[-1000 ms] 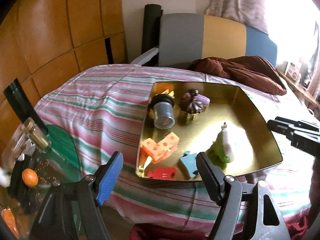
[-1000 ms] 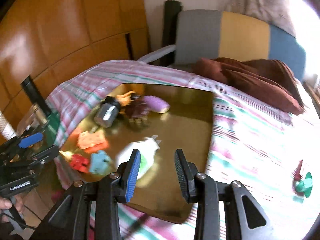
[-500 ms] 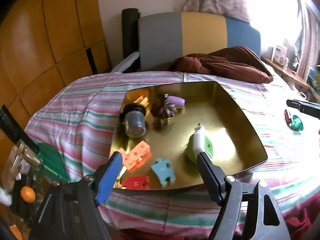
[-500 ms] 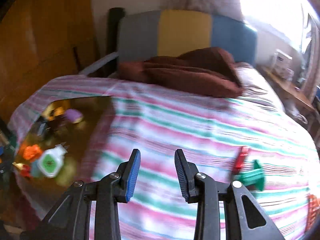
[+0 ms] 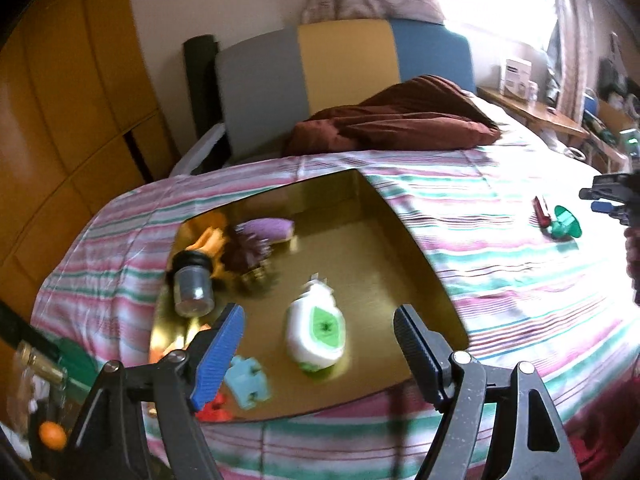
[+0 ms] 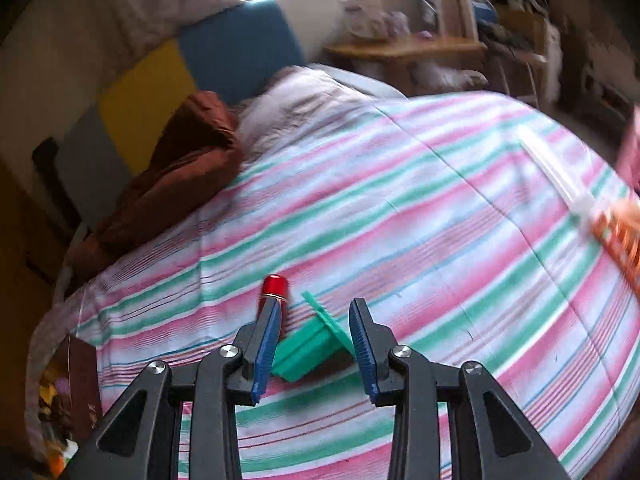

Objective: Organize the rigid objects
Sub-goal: 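Grasp the red cylinder with the left tool while the right tool grasps the green spool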

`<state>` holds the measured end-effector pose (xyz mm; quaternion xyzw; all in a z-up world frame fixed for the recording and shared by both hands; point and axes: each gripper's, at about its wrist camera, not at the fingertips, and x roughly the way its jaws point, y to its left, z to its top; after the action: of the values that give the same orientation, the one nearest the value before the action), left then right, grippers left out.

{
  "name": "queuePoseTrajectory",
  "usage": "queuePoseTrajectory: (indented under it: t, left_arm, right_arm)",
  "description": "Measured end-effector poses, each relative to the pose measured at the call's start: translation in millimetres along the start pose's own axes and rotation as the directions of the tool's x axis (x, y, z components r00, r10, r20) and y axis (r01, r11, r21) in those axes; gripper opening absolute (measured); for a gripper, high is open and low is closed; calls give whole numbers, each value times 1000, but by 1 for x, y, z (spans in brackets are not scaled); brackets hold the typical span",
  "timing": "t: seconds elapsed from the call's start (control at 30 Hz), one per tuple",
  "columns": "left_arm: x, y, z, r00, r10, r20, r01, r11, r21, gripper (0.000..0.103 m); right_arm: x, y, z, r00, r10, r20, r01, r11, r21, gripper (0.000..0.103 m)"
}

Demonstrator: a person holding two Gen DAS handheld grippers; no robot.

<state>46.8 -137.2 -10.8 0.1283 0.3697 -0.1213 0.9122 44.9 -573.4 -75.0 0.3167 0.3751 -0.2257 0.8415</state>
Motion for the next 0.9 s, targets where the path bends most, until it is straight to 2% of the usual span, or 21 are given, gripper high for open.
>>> queuePoseTrajectory:
  t: [0.1, 0.57, 0.7, 0.9]
  left_arm:
    - [4, -17, 5, 1000, -28, -3, 29, 999, 34, 78]
    - [25, -85, 22, 983, -176, -43, 180, 976, 119, 78]
    - [35, -103, 26, 975, -210, -73, 218, 968, 123, 78]
    - [58, -139, 40, 954, -276, -116, 289, 949, 123, 78]
  right_arm:
    - [2, -7, 1, 999, 29, -29, -27, 999, 45, 35]
    - [19, -37, 0, 995, 58, -87, -37, 973, 227, 35]
    - [26, -35, -2, 988, 90, -122, -59, 969, 239, 37]
    - [16, -43, 0, 991, 106, -82, -78, 955, 287, 38]
